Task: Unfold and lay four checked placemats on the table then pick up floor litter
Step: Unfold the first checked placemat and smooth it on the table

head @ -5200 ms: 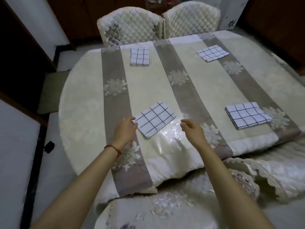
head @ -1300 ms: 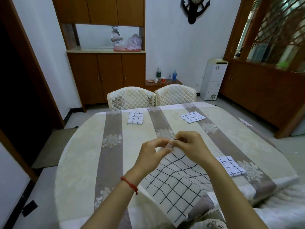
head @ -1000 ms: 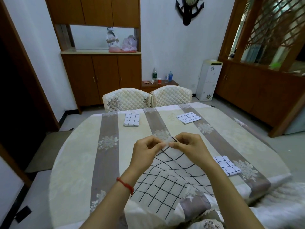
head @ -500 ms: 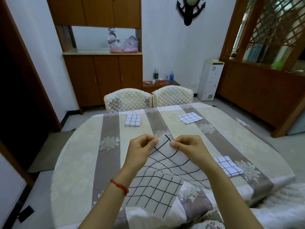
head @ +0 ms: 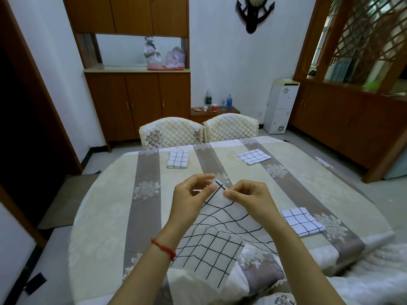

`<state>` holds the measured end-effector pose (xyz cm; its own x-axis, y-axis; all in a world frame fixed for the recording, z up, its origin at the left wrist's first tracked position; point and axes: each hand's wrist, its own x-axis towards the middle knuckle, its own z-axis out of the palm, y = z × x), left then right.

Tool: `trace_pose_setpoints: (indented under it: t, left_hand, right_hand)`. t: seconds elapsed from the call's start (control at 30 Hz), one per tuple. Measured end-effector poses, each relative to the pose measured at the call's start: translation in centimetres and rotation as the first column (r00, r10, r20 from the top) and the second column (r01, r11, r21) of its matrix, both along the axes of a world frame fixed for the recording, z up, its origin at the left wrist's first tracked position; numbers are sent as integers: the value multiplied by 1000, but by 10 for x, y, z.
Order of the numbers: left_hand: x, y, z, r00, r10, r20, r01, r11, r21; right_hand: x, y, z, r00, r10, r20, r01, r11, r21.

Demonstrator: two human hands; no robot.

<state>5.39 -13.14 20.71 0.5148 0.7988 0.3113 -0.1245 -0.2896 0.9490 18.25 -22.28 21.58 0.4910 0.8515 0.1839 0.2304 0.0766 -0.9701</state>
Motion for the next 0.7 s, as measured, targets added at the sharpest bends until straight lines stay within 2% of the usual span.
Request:
trace_pose_setpoints:
  t: [0.13,0.23,0.37,0.57,0.7]
  left_hand:
    - [0,0,2,999,-24,-43,25,999,22]
    - [2,-1,0,996,-57,-64,55,998,-36]
    - [3,-2,-4,999,-19,-43,13,993,-120]
    - [6,-1,-5,998,54,-16,-55,995,-83]
    - [7,-2,-5,999,5,-36,-9,995,-99]
  right_hand:
    - [0,-1,-1,1000,1,11,-1,1000,2]
    - [0,-1,-1,1000,0,0,0,1000,18]
    - [0,-3,-1,1000,17,-9,-17,1000,12]
    - [-2,-3,-2,993,115,-31,-117,992,-48]
    - [-4,1,0,992,128,7,-127,991,-37]
